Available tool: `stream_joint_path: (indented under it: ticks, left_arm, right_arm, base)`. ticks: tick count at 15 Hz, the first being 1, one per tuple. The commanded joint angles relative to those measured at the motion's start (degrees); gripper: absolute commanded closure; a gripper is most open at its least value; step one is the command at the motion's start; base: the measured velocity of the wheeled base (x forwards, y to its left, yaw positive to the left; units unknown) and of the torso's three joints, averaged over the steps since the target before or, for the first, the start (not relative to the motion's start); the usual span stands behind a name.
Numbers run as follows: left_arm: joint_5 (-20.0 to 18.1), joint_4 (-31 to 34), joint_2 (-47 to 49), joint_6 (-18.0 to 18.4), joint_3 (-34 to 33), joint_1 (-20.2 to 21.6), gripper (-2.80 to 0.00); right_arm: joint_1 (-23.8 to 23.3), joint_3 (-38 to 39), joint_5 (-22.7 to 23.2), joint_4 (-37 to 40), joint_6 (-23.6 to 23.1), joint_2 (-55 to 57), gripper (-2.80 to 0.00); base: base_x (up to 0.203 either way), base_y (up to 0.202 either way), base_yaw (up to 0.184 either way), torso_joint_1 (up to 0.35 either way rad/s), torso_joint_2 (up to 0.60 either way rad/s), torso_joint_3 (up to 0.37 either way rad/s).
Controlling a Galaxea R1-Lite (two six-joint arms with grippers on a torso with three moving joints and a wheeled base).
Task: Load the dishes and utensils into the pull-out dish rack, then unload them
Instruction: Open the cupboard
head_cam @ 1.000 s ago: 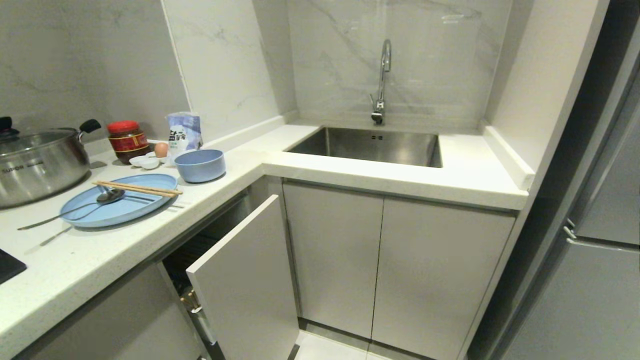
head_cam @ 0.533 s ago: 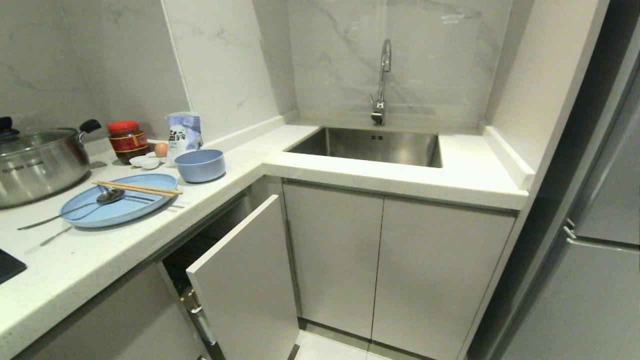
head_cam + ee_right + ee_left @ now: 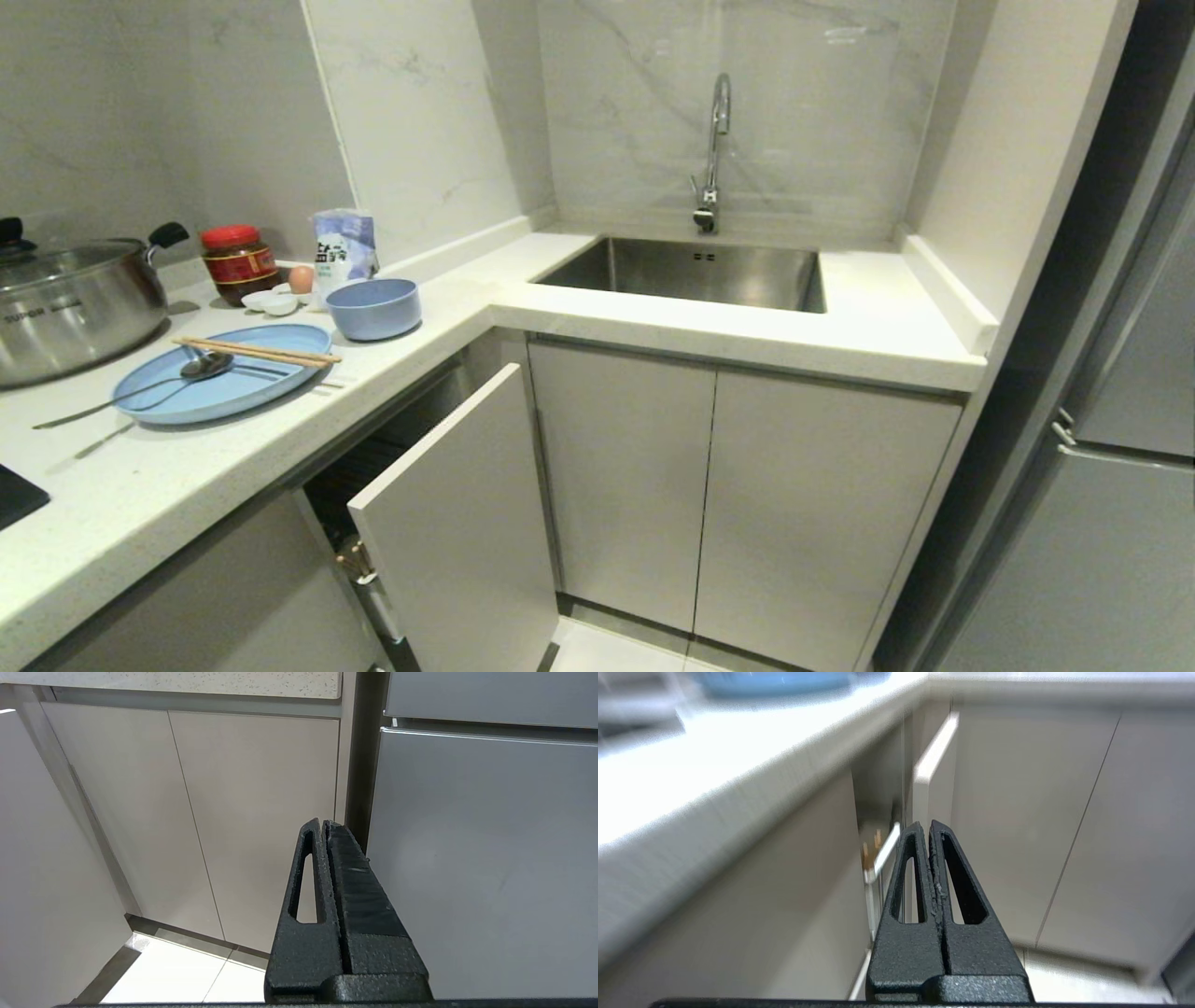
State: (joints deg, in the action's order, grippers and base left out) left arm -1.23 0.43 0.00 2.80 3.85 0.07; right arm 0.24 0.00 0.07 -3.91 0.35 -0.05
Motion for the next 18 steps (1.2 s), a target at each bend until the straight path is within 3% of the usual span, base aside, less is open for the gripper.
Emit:
stream_joint_path:
  ticks: [1, 5, 9, 15, 16, 18]
  left_arm:
    - [0.05, 3.86, 0.77, 0.03, 9.13, 0.02, 0.0]
    - [-0.5, 17.99, 11.89, 0.26, 35.42, 0.05, 0.0]
    - [-1.73, 19.08, 32.83, 0.75, 52.68, -0.44, 0.0]
    - [-4.74, 17.45, 60.49, 4.01, 64.15, -3.09, 0.0]
    - [-4.25, 17.38, 63.83, 4.25, 64.57, -4.7, 0.0]
    - [2.02, 17.56, 69.96, 4.63, 64.04, -11.5, 0.0]
  right_arm:
    - [0.02, 1.32, 0.01, -0.04, 0.0, -0.04, 0.0]
    - [0.02, 1.32, 0.01, -0.04, 0.0, -0.04, 0.0]
    - [0.02, 1.32, 0.01, -0.04, 0.0, -0.04, 0.0]
    - [0.02, 1.32, 0.01, -0.04, 0.0, -0.04, 0.0]
    - [0.02, 1.32, 0.01, -0.04, 0.0, -0.04, 0.0]
    - [0.02, 1.32, 0.01, -0.04, 0.0, -0.04, 0.0]
  base:
    - [0.0, 0.0, 0.0, 0.0, 0.0, 0.0]
    - [0.0, 0.0, 0.0, 0.0, 0.0, 0.0]
    - [0.0, 0.0, 0.0, 0.0, 0.0, 0.0]
    - [0.0, 0.0, 0.0, 0.0, 0.0, 0.0]
    - [0.0, 0.0, 0.0, 0.0, 0.0, 0.0]
    - [0.0, 0.0, 0.0, 0.0, 0.0, 0.0]
